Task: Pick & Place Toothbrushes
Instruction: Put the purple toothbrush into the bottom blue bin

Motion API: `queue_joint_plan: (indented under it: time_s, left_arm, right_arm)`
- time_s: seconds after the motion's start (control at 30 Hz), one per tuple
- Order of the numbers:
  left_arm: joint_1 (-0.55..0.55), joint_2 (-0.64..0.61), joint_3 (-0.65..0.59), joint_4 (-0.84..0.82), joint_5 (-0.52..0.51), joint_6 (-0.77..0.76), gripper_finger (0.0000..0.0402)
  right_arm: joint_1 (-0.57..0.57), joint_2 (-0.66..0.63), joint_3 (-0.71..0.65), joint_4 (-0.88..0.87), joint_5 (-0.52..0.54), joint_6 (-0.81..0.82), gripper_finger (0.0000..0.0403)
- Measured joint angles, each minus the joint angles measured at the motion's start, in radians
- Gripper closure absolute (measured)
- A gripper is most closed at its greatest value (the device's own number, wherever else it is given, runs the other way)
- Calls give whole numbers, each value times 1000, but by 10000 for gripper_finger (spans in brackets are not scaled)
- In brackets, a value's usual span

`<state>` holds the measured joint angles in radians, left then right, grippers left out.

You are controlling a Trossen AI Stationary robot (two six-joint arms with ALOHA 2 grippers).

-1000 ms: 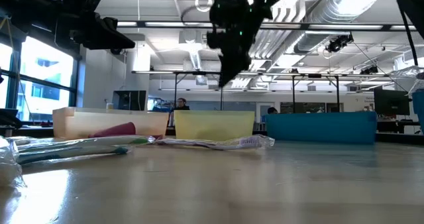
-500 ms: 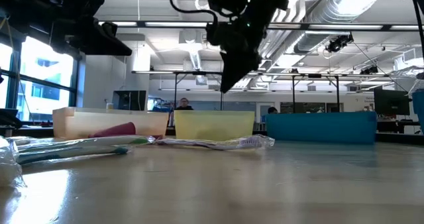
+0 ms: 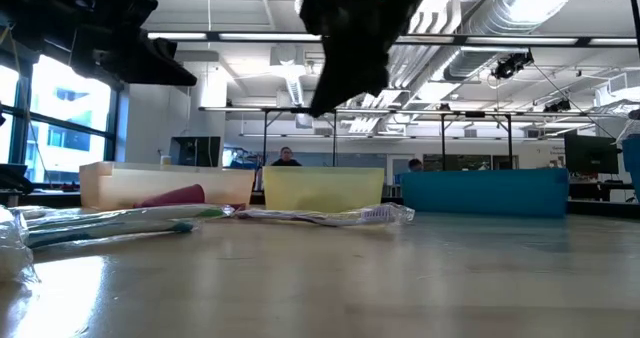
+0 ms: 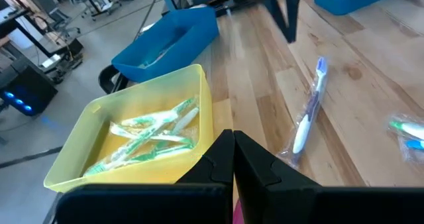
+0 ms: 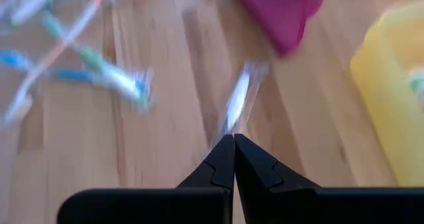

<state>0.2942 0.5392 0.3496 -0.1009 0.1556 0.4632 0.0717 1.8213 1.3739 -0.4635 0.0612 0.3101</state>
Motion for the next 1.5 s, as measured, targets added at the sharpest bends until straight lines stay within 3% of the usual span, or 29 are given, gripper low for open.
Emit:
queue_joint_plan:
  time_s: [0.17,0.33,0.53,0.63,0.83,0.97,1.5]
  left_arm:
    - [0,0,0,0,-14,3,402]
    - [0,0,0,0,-27,3,402]
    - [0,0,0,0,-27,3,402]
    - [0,0,1,-5,-27,2,402]
    - [0,0,1,-9,-26,2,402]
    - [0,0,1,-8,-26,2,402]
    - [0,0,2,-48,-28,2,402]
  right_arm:
    - [88,-9,0,-86,70,22,400]
    - [134,-9,0,-74,20,91,400]
    - [167,-9,0,-72,187,111,395]
    - [164,-9,0,-72,200,106,371]
    - [161,4,-1,-57,235,112,285]
    - [149,29,0,-12,220,112,257]
    - [111,107,-1,1,189,113,265]
